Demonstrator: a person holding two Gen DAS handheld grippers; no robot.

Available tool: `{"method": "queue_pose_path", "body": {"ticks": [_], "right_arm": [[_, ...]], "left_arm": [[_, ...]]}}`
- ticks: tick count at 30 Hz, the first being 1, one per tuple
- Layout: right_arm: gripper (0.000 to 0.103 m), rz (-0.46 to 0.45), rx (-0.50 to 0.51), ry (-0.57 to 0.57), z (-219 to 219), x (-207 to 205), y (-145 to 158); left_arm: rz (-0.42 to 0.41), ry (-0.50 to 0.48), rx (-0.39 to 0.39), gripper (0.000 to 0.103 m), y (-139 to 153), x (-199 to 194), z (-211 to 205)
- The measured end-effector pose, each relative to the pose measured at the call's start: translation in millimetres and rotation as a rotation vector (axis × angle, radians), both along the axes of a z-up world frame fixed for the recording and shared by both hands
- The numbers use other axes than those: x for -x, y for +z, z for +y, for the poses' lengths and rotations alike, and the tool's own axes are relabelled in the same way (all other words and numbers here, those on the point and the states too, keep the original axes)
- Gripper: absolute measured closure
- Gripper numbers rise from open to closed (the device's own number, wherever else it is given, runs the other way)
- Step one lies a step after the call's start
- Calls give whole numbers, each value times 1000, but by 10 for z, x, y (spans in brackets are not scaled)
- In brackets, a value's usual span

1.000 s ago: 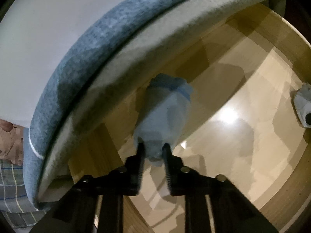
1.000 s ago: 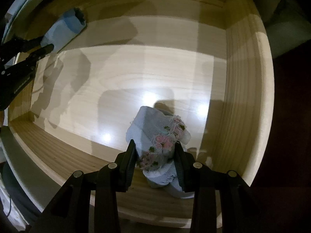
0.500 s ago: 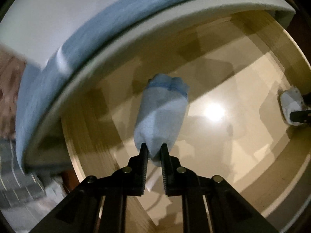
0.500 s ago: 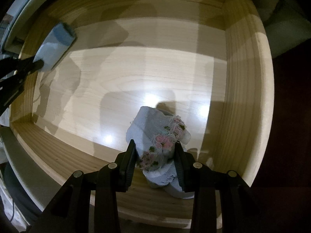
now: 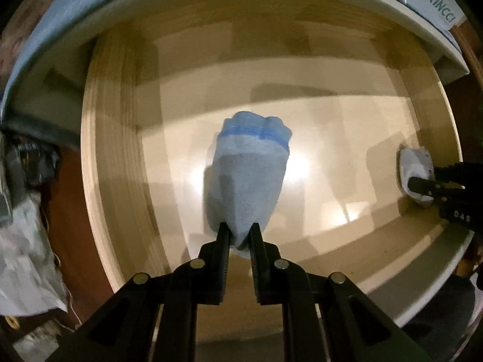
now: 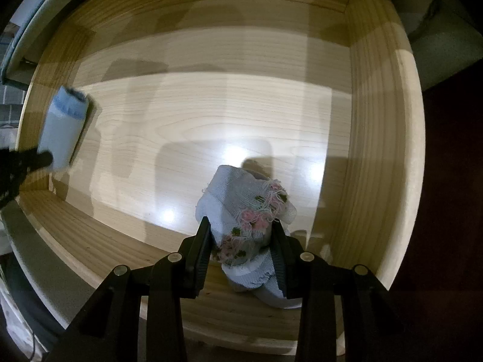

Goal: Take underwear out of drawer
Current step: 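Grasp the light blue rolled sock with the left tool, then lift the blue sock with the left tool and carry it over the white box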

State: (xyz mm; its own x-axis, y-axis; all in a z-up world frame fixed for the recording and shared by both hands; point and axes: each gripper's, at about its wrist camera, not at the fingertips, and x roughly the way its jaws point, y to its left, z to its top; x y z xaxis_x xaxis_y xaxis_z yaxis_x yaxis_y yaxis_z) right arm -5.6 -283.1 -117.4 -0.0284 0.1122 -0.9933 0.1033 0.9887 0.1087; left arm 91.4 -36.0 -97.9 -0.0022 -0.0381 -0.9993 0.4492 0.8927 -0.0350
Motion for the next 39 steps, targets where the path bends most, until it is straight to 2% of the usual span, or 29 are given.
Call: {"method": "queue_pose_path", "body": {"ticks": [3,7,8,9,11,15,26,29,34,35,36,39], "right_arm": [[70,1,2,2,6,-2,-1],[70,0,2,2,12,0,1],[70,0,3,2,11,-1,0],[70,0,3,3,14,-2,-1],[70,0,2,2,11,-3,0],[70,1,2,4,14,-3,1],[70,0,2,4,20,-9,-1],[70,1,2,4,18,-8,-1],[69,1,3,4,21,-9,-1],[69,1,2,4,21,-8,-1],[69,1,3,4,24,-10,-1],[69,2,4,7,29,-13,-1]], "left_arm": [[0,5,5,90,-38,160,82],[-37,-17,-10,81,-9,139,75],[-38,-15,-11,72,0,146,69],[-39,-16,-9,58,9,156,90],[-47,-16,3,49,72,233,221],[-50,-19,16,44,184,110,224],[13,-61,-42,43,-114,-47,-198],[39,-44,-70,43,-204,-86,-231],[67,-4,-46,44,-270,-148,-213],[61,10,-30,45,-251,-167,-198],[59,16,-22,54,-236,-176,-186],[55,31,-9,59,-194,-205,-150]]}}
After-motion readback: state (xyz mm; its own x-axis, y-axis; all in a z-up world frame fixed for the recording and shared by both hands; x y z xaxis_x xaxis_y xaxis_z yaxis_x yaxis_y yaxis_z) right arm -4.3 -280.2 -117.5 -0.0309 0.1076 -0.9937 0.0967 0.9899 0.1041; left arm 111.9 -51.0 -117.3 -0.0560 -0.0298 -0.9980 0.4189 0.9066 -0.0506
